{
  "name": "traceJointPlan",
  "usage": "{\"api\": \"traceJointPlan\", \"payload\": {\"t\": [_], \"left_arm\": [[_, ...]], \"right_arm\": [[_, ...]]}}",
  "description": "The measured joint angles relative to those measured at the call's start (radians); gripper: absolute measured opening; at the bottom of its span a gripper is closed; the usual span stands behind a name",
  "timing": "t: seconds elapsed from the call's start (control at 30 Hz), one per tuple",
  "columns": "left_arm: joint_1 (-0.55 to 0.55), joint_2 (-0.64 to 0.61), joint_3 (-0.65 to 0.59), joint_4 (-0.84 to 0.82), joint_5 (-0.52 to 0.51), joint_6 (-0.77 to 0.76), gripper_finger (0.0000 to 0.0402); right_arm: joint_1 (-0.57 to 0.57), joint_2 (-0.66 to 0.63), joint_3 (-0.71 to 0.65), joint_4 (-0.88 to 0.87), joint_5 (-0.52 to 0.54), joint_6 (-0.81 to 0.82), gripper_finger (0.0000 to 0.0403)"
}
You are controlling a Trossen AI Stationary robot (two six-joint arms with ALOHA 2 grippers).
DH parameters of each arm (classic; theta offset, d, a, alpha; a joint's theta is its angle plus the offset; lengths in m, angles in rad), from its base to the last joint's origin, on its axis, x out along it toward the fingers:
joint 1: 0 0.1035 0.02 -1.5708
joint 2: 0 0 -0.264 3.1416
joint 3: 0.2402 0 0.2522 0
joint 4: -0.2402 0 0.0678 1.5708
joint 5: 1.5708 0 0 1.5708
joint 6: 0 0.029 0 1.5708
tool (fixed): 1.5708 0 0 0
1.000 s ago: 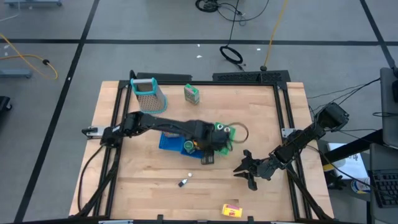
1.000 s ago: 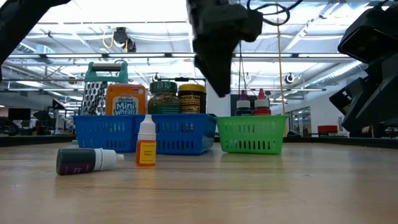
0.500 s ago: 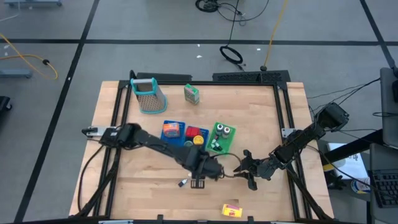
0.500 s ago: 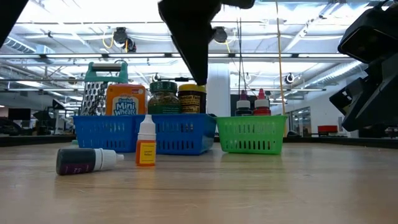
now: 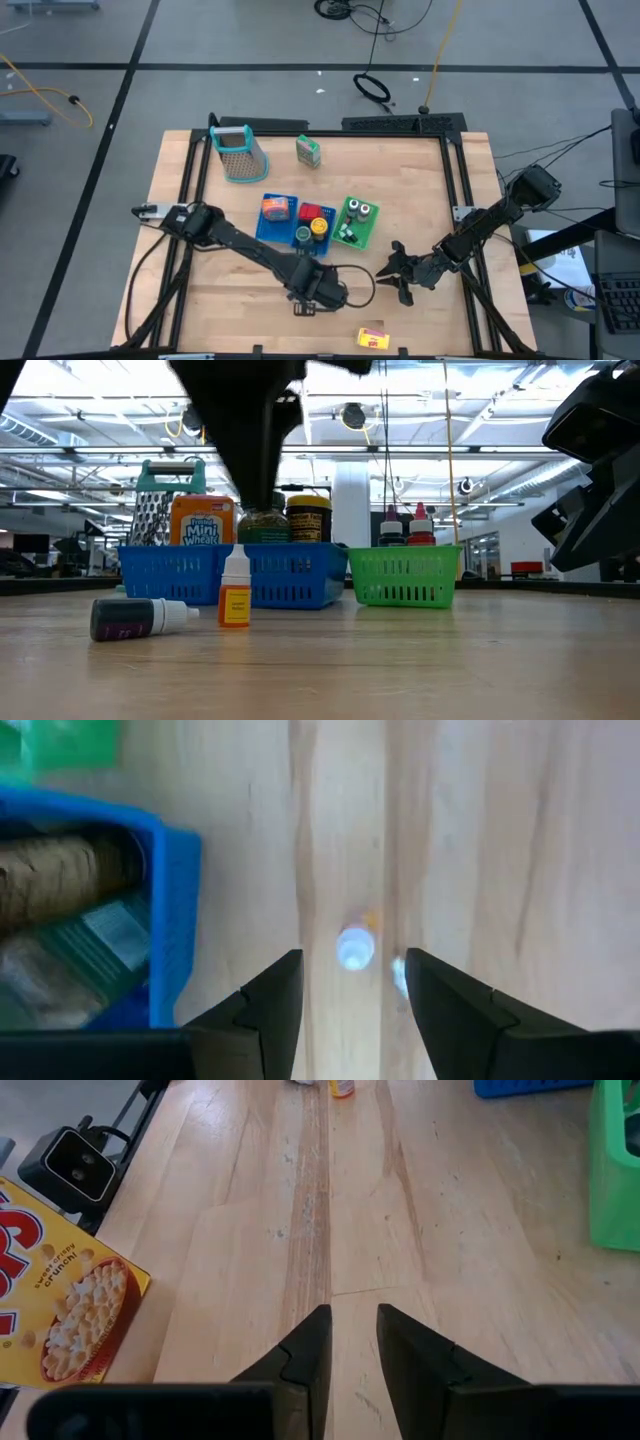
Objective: Pick & Place Kitchen Items
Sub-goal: Put the yellow food color into the green bin
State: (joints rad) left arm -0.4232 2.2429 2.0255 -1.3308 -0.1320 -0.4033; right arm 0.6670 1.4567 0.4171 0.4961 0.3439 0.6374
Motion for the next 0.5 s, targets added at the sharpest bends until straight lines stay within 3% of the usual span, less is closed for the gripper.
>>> {"api": "traceJointPlan", "payload": {"t": [0.5], "left_arm": [[0.022, 0.0, -0.138, 0.091, 0.088, 0.002, 0.0179]], "right_arm": [[0.0, 0.0, 0.0, 0.0, 0.0, -0.002, 0.0075]]}}
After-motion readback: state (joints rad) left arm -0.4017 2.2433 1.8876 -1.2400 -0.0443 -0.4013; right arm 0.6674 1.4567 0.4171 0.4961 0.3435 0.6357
